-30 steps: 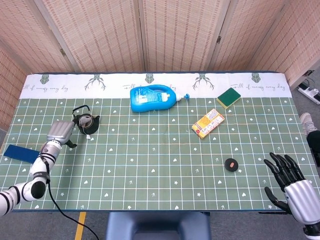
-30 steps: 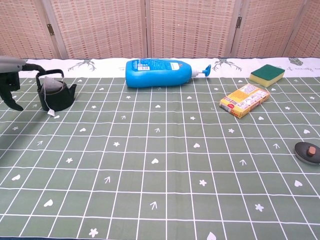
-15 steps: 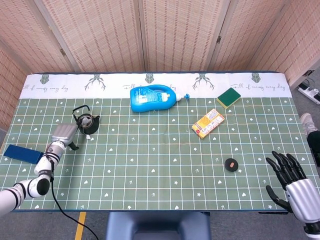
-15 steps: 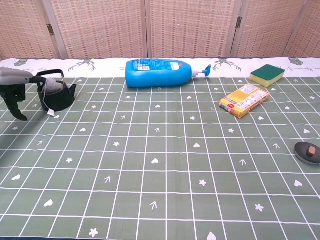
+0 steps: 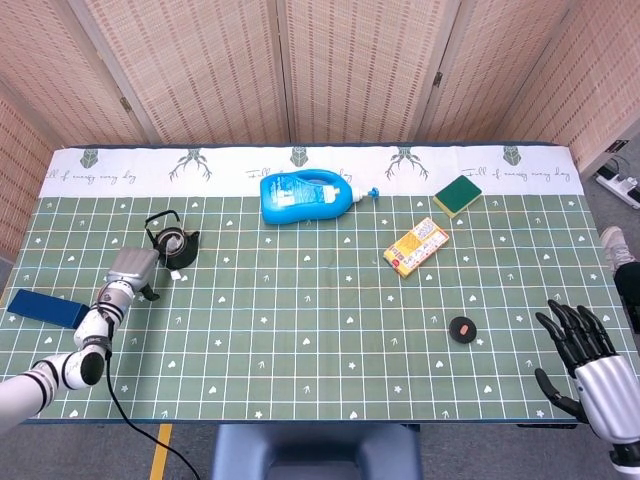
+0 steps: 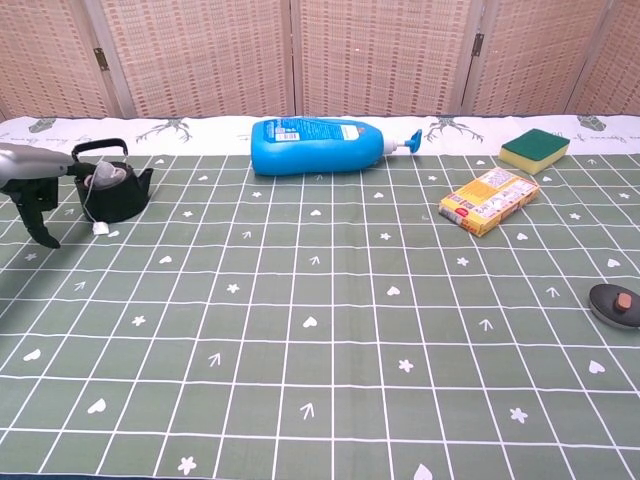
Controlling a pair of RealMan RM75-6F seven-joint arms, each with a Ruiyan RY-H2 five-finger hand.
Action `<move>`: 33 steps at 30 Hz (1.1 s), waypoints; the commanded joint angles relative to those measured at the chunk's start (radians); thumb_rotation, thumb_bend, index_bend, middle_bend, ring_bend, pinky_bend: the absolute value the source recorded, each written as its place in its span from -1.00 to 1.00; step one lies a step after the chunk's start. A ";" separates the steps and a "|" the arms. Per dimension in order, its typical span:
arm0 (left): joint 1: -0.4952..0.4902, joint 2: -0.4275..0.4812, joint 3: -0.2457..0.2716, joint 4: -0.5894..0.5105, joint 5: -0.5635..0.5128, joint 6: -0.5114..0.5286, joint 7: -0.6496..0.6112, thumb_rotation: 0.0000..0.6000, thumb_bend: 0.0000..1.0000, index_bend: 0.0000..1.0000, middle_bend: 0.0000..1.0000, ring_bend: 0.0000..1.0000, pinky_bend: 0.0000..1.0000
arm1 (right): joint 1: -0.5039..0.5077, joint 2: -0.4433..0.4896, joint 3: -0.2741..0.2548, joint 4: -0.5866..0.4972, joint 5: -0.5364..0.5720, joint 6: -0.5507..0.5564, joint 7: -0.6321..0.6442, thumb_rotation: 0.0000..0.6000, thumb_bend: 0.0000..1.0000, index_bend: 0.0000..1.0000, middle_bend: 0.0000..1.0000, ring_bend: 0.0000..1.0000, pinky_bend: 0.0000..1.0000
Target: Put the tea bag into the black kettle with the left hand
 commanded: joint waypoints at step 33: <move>0.330 0.338 -0.017 -0.618 0.415 0.655 -0.237 1.00 -0.60 -0.89 0.39 0.30 0.74 | 0.047 0.029 -0.004 0.002 0.019 -0.091 0.059 1.00 -0.15 -1.00 -1.00 -1.00 -1.00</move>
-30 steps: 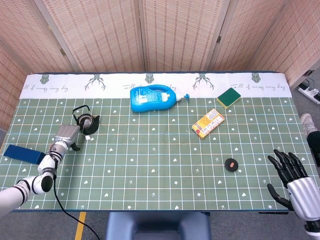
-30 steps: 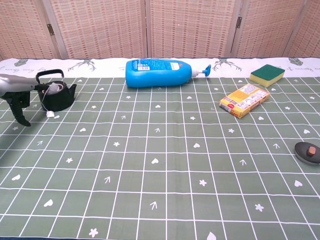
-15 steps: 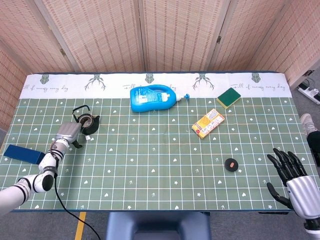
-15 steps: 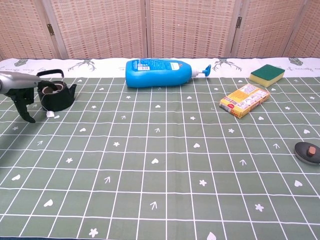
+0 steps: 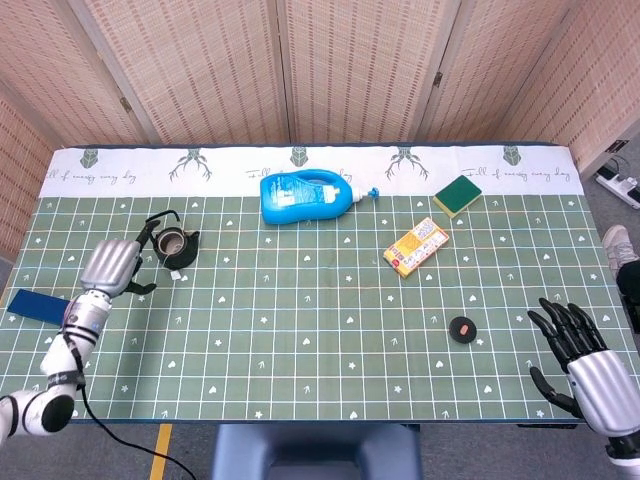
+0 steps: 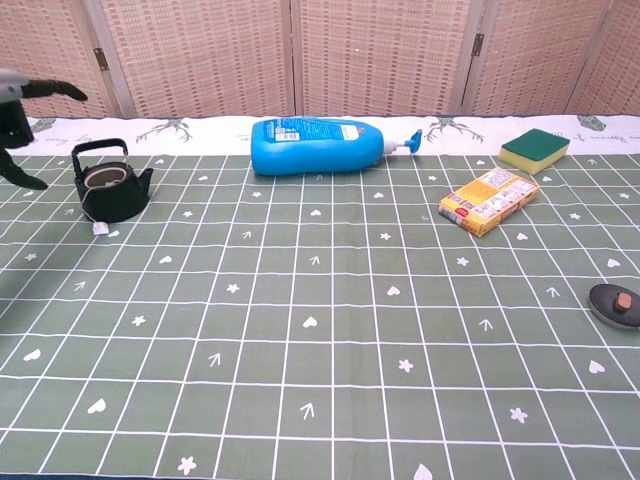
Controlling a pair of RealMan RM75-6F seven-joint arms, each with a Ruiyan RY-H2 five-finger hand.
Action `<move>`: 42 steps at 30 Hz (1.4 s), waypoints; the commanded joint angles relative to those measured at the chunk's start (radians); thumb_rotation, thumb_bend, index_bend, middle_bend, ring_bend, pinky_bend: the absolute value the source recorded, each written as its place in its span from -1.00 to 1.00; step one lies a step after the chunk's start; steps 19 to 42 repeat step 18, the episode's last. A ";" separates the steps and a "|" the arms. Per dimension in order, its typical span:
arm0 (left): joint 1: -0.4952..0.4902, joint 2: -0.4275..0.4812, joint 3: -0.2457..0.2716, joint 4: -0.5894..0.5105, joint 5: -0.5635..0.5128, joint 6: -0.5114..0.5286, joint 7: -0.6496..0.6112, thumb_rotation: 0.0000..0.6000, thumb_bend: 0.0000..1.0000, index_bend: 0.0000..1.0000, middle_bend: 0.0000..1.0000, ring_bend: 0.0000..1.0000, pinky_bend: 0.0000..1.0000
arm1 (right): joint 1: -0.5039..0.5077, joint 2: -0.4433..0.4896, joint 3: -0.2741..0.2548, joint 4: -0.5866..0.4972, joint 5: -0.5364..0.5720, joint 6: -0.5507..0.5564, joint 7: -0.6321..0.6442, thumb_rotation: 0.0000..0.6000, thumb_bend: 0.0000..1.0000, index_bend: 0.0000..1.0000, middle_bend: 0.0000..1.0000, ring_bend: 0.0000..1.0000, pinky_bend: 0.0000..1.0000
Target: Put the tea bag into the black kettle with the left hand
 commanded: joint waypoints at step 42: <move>0.594 -0.067 0.190 -0.143 0.256 0.652 0.143 1.00 -0.60 -0.99 -0.85 -0.98 -0.77 | 0.096 0.021 0.009 -0.038 0.076 -0.187 0.007 1.00 -0.15 -1.00 -1.00 -1.00 -1.00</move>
